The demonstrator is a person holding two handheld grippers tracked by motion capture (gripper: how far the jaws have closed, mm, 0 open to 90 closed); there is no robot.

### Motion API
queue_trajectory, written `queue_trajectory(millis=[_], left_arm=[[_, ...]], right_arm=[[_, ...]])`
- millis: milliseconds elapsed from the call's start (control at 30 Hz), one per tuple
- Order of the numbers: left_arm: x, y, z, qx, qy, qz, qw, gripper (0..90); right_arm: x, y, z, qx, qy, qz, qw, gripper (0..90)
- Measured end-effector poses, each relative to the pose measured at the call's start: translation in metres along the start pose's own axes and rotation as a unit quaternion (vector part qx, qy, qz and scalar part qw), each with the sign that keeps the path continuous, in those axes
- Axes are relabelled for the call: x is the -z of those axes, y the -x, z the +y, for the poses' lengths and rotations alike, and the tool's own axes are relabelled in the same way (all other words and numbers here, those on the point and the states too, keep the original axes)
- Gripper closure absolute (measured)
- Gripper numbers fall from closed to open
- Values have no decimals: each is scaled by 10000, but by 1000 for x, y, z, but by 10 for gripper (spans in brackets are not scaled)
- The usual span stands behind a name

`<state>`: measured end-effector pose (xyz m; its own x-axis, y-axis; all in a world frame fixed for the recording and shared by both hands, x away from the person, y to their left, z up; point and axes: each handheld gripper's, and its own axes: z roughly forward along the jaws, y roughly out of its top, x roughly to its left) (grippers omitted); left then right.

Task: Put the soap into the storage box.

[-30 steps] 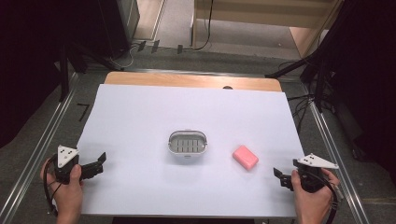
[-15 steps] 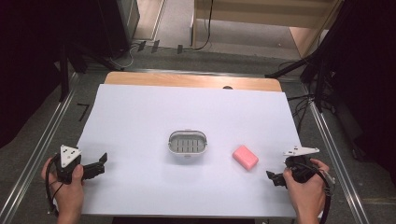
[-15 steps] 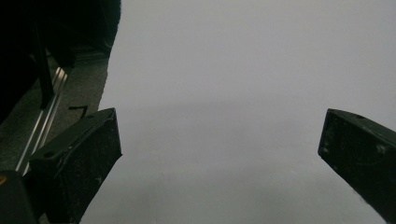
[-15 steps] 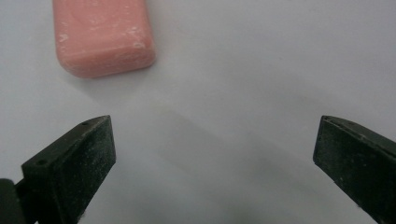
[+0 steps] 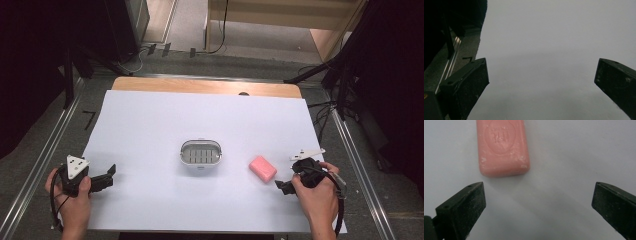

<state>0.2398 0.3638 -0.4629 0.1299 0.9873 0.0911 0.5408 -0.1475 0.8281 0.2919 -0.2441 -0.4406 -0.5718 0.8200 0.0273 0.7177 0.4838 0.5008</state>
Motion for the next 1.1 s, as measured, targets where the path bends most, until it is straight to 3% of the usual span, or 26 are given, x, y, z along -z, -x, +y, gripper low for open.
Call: queue_trajectory(millis=[200, 500, 933, 1100], left_arm=[[0, 1, 0, -22, 17, 2, 10000, 0], [-1, 1, 0, -38, -7, 12, 10000, 0], [-1, 1, 0, -37, -36, 21, 10000, 0], [-1, 1, 0, -37, -34, 14, 10000, 0]], right_arm=[[-5, -8, 13, 120, -39, 88, 9999, 0], [-15, -18, 27, 103, -89, 205, 9997, 38], [-32, -27, 48, 9, -197, 294, 9994, 161], [-38, -30, 52, -78, -358, 303, 9989, 241]])
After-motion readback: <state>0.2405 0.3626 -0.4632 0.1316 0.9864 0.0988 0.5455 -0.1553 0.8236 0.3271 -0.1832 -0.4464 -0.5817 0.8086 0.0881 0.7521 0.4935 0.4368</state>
